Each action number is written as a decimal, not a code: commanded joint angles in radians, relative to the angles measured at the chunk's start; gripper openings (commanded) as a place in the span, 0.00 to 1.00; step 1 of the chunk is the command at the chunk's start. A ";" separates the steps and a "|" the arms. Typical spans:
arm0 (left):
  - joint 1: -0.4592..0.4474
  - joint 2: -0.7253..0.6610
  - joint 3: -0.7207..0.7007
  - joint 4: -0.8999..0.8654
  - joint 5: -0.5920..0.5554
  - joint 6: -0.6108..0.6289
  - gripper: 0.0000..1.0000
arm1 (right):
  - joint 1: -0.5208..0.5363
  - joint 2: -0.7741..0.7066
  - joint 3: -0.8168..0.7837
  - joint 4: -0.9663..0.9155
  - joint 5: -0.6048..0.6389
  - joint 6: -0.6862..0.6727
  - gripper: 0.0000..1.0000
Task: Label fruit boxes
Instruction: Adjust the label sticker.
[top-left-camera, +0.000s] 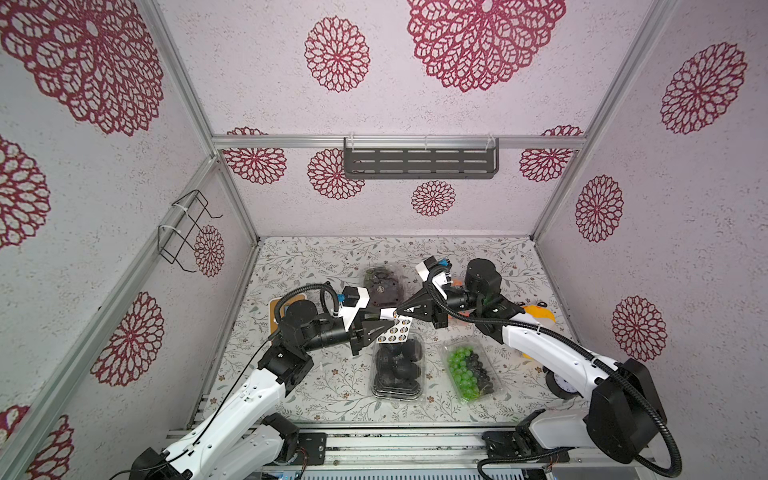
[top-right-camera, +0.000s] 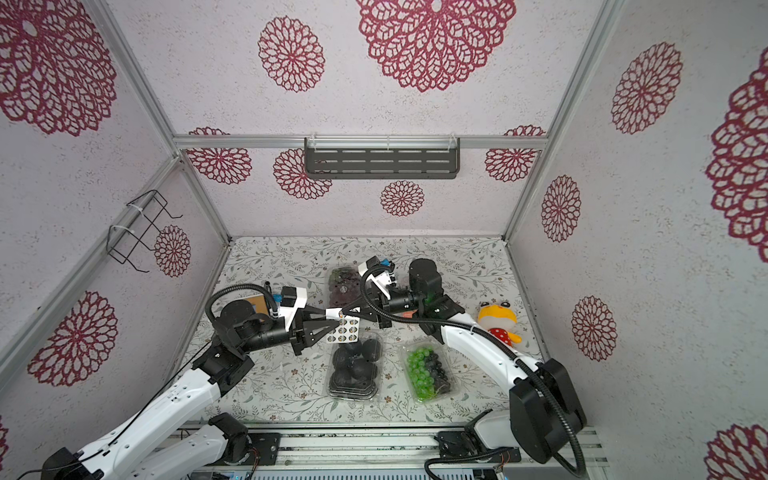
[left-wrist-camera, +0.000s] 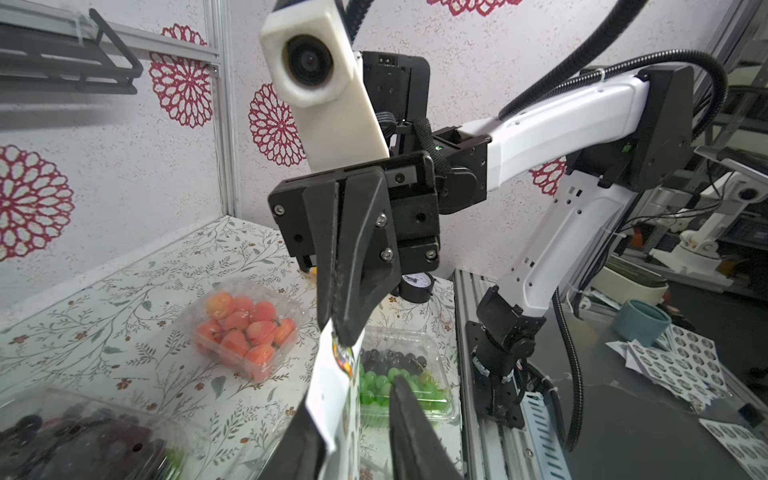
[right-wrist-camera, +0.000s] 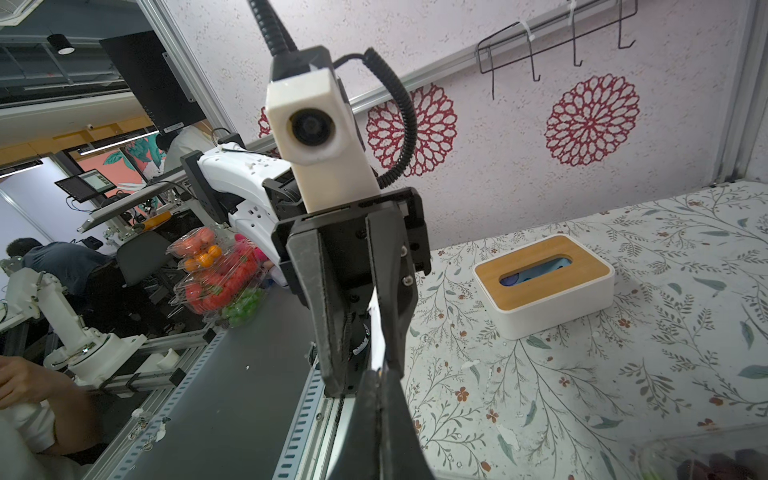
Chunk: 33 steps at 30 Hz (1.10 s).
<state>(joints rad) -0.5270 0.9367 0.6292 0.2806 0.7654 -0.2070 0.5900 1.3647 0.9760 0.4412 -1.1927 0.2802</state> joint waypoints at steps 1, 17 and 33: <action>0.010 0.028 0.022 0.045 0.013 -0.017 0.14 | -0.002 -0.038 0.020 0.008 -0.031 -0.026 0.00; 0.035 0.057 0.026 0.108 0.070 -0.083 0.03 | -0.002 -0.044 0.030 -0.081 -0.013 -0.095 0.00; 0.049 0.050 0.013 0.139 0.074 -0.111 0.00 | -0.002 -0.029 0.023 -0.032 -0.056 -0.058 0.20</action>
<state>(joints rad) -0.4866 0.9970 0.6315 0.3843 0.8337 -0.3119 0.5900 1.3514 0.9760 0.3588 -1.2087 0.2123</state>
